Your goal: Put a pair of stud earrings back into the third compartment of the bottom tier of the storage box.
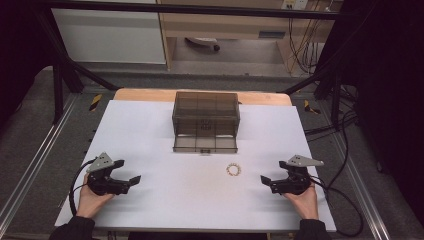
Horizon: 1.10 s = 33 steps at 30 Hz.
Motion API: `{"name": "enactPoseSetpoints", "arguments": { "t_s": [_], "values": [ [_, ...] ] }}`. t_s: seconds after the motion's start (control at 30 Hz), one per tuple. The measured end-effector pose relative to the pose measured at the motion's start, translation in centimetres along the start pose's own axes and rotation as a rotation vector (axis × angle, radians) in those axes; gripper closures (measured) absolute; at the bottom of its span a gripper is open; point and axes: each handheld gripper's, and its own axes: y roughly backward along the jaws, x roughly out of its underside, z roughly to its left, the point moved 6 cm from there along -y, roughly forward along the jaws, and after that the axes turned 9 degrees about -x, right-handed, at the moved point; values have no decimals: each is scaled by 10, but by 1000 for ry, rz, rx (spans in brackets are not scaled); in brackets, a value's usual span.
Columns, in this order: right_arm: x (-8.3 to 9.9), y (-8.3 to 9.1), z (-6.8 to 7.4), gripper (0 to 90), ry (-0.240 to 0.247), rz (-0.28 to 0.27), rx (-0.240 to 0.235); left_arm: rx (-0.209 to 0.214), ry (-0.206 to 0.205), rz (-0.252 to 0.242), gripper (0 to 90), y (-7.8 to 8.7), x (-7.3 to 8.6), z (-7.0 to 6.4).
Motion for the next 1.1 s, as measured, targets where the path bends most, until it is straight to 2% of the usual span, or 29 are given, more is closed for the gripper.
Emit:
{"name": "enactPoseSetpoints", "arguments": {
  "t_s": [0.27, 0.7, 0.97, 1.1],
  "values": [
    [-8, -8, 4, 8, 16, 26, 1, 5, 3, 10, 61, -1, 2, 0],
    [-21, -23, 9, 18, -1, 25, -9, 7, -12, 23, 62, -3, 3, -1],
    [-31, -39, 17, 33, 10, 48, -25, 6, -7, 21, 63, -3, 3, 0],
    [-37, -50, 21, 72, 11, 61, -25, 8, -3, 19, 63, -3, 3, 0]
  ]
}}
